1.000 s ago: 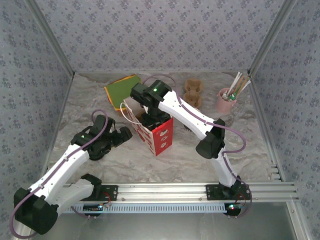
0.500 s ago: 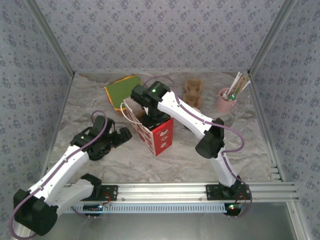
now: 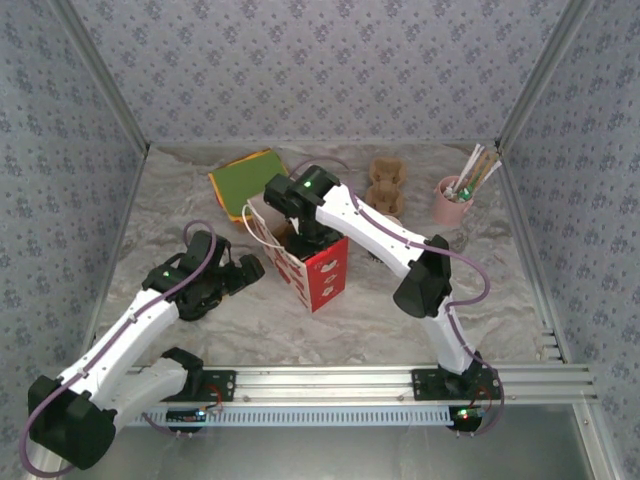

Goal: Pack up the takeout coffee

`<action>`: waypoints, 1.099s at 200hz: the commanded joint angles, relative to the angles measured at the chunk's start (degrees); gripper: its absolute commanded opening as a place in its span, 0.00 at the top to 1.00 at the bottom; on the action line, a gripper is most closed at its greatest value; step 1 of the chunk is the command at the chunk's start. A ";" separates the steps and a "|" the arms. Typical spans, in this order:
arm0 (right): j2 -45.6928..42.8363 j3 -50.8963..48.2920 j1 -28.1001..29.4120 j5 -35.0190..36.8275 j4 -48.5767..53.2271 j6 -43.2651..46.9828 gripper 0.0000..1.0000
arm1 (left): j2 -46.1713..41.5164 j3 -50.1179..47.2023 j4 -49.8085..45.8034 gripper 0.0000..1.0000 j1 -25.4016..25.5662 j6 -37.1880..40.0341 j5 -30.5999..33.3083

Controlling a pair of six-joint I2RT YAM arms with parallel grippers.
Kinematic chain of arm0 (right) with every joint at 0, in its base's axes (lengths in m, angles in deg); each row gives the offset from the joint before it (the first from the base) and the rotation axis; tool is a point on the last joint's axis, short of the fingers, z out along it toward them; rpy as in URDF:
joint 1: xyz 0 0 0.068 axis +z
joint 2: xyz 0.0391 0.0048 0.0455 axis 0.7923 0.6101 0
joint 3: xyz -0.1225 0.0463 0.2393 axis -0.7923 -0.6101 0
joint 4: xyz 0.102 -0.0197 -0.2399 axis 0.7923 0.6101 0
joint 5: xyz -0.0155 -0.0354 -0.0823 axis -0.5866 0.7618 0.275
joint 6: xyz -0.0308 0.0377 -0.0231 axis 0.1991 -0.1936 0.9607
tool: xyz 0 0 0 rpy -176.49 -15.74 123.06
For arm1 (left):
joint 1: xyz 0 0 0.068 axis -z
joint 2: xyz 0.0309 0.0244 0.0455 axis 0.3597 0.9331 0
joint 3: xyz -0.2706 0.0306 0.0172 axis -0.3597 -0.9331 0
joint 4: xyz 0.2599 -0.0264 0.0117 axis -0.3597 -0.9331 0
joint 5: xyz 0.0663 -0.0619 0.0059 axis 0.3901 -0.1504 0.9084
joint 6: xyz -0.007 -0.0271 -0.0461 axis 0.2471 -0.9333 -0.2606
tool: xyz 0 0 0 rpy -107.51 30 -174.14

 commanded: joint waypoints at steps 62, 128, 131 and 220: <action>-1.80 -1.26 -0.46 -0.54 3.13 -1.43 0.37 | 0.39 4.54 -1.65 0.00 -0.50 2.56 0.46; -2.06 -1.45 -0.49 -0.31 3.02 -1.52 0.36 | 0.44 6.38 -2.45 0.00 -0.45 3.60 1.13; -2.06 -1.47 -0.48 -0.31 3.02 -1.52 0.37 | 0.50 6.45 -2.45 0.00 -0.46 3.60 1.13; -2.42 -1.14 -0.56 -0.05 3.37 -1.78 0.36 | 0.31 6.95 -2.97 0.00 -0.47 3.93 1.39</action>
